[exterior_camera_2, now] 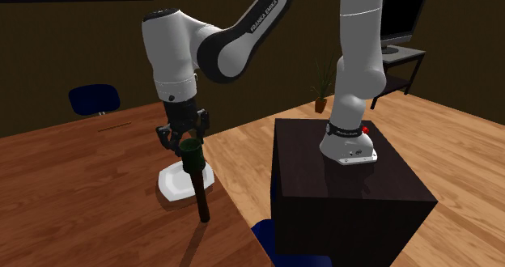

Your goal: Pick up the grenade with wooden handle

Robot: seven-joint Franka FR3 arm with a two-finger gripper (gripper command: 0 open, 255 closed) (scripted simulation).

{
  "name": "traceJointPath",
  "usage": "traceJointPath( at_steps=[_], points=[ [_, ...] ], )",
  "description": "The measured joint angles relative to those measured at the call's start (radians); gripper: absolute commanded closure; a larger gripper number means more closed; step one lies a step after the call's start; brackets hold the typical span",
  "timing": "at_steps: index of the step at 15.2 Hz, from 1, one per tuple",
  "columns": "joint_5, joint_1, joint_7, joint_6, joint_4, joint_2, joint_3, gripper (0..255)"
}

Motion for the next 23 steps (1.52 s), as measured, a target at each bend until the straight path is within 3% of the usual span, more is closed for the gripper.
traceJointPath(
  at_steps=[8,23],
  points=[
    [0.003,-0.001,-0.002,-0.005,0.001,-0.004,0.001,255],
    [0.069,-0.014,-0.049,-0.174,0.098,-0.090,0.017,255]
  ],
)
